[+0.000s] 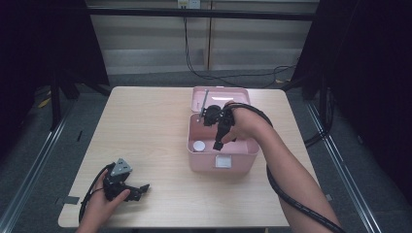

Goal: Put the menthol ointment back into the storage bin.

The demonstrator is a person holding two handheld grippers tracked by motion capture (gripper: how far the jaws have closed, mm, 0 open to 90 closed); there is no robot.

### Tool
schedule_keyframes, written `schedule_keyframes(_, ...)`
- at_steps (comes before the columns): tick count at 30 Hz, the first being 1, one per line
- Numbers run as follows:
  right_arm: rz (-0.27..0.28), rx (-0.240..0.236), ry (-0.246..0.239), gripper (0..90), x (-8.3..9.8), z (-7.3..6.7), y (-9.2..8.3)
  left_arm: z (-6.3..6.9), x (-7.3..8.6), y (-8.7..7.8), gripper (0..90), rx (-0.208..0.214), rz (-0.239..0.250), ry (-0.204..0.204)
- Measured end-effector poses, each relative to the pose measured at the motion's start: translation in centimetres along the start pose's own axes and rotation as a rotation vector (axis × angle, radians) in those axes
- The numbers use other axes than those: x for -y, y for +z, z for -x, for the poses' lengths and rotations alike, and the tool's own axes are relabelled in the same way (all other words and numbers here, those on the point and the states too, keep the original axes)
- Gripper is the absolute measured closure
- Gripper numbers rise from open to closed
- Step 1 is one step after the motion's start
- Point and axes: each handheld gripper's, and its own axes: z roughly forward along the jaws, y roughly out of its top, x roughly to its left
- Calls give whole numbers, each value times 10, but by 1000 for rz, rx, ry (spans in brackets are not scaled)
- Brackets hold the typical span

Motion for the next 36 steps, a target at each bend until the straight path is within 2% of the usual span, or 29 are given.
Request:
schedule_keyframes(3, 1, -6, -4, 240, 8, -2, -5, 0, 0, 0, 0, 2, 1, -1)
schedule_keyframes(13, 3, -7, 30, 245, 36, -8, -19, 0, 0, 0, 0, 3, 2, -2)
schedule_keyframes(21, 7, -1, 31, 245, 56, -14, -28, 0, 0, 0, 0, 2, 1, -2)
schedule_keyframes(31, 23, 0, 48, 246, 82, -20, -34, 0, 0, 0, 0, 1, 1, -1)
schedule_keyframes(36, 28, -2, 77, 246, 98, -21, -36, 0, 0, 0, 0, -1, 4, -1)
